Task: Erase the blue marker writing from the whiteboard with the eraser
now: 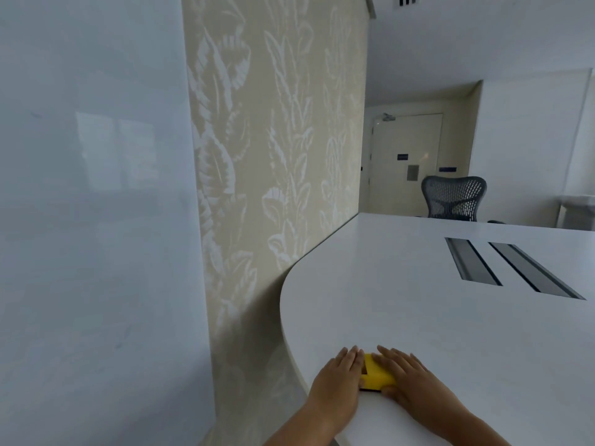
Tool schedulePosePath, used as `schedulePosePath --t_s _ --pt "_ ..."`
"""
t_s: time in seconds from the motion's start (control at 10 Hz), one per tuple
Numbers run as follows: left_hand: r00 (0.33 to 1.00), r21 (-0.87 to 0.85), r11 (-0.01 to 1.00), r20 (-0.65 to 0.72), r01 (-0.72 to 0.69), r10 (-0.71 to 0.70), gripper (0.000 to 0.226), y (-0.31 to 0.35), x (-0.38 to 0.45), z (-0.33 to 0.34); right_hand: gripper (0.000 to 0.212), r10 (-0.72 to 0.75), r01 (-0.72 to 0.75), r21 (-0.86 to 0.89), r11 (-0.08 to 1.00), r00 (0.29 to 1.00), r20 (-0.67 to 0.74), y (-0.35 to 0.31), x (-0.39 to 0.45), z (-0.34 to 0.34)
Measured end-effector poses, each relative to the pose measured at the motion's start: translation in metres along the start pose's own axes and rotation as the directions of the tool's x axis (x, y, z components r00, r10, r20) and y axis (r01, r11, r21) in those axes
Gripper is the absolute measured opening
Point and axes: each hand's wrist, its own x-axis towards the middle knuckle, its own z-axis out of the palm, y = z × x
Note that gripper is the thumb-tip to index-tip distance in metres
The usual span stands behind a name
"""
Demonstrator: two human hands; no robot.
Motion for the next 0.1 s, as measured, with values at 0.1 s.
schedulePosePath --t_s 0.1 --pt "0.999 0.129 0.991 0.016 -0.046 0.045 0.052 -0.0085 -0.0078 -0.009 0.063 0.007 -0.007 0.033 0.999 1.0 0.014 0.0062 -0.0024 -0.0002"
